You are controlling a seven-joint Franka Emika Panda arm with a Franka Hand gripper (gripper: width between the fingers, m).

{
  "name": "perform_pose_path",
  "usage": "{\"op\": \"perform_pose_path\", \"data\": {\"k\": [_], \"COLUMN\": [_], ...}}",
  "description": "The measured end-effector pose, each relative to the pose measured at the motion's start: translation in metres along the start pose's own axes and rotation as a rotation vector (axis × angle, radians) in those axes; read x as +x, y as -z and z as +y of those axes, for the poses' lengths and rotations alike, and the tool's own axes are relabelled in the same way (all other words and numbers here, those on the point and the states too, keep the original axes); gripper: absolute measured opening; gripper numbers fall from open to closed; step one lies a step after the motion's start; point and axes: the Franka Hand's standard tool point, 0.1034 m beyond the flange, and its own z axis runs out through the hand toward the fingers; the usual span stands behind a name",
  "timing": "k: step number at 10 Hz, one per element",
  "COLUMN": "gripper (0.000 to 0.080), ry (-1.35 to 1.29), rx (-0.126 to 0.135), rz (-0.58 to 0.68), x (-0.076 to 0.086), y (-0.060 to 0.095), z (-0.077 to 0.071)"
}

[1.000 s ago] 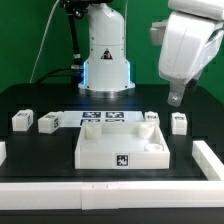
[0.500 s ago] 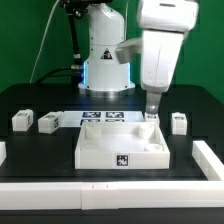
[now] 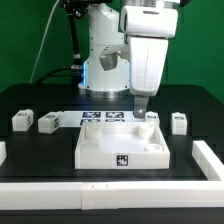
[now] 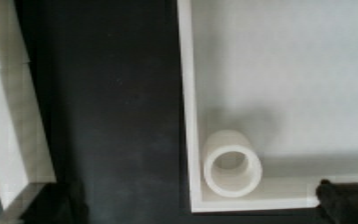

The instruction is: Assemble one leg

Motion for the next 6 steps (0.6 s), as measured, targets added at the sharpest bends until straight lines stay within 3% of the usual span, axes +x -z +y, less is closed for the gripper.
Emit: {"op": "perform_pose_path", "data": {"k": [1,3,5,6], "gripper": [0.065,0.065,0.065,0.065], "ry": [0.008,0.024,0.031,0.029], "rx": [-0.014,-0.054,-0.055,-0.042], "rz": [0.008,0.041,0.063,0.061], "x": [0.001,0.005,0.006,0.005], "y": [-0.001,-0.011,-0.028,-0.033], "z": [-0.003,-0.043,-0.074,-0.078]}}
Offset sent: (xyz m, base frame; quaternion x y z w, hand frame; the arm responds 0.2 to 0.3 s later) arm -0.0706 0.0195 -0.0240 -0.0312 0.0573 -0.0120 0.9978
